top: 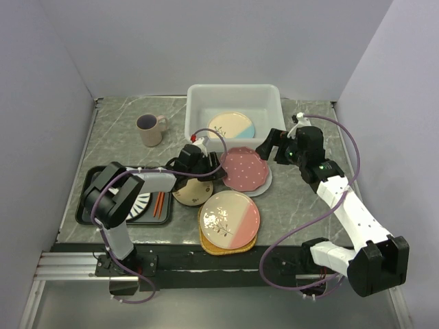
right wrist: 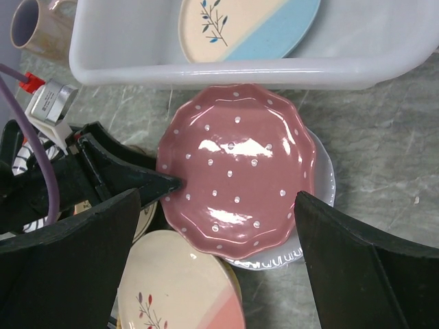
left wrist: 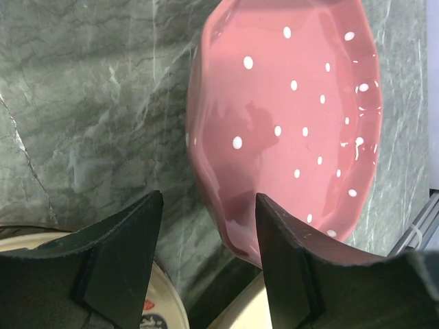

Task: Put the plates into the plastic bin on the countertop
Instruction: Pick up the plate at the center of the board.

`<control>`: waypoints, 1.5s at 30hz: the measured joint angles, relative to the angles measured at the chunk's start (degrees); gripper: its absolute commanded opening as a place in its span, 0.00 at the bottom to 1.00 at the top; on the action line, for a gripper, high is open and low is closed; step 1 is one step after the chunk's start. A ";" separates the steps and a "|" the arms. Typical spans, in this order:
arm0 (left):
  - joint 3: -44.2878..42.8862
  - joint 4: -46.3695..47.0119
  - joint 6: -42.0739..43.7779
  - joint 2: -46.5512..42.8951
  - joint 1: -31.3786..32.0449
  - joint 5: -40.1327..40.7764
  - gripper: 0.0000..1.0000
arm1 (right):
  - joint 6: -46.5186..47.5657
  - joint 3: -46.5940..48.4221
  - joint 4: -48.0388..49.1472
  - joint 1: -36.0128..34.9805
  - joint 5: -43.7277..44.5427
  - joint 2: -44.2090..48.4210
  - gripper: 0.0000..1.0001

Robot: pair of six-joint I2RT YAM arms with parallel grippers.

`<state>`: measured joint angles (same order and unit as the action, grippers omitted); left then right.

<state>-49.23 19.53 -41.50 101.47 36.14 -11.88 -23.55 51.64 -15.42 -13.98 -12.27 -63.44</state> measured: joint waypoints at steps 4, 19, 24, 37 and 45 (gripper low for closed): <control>-0.04 0.70 -0.17 0.72 0.15 0.17 0.57 | 0.00 -0.39 0.00 0.00 -0.33 0.00 1.00; -2.25 1.90 -1.99 1.49 0.20 0.90 0.01 | -0.04 -1.64 0.26 0.39 -0.90 0.00 1.00; -2.25 1.64 -1.88 1.51 0.17 1.31 0.01 | -0.17 -1.66 0.42 0.39 -0.96 0.00 1.00; -2.25 0.96 -1.88 1.25 0.17 1.22 0.01 | -0.28 -2.27 1.09 0.44 -1.11 0.00 1.00; -2.25 -5.35 -1.18 -2.56 0.07 1.20 0.01 | -0.85 -2.27 1.33 0.52 -1.88 -0.02 1.00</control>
<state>-51.48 14.17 -42.68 98.91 36.21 -10.68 -24.40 49.36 -14.09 -13.45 -14.15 -63.46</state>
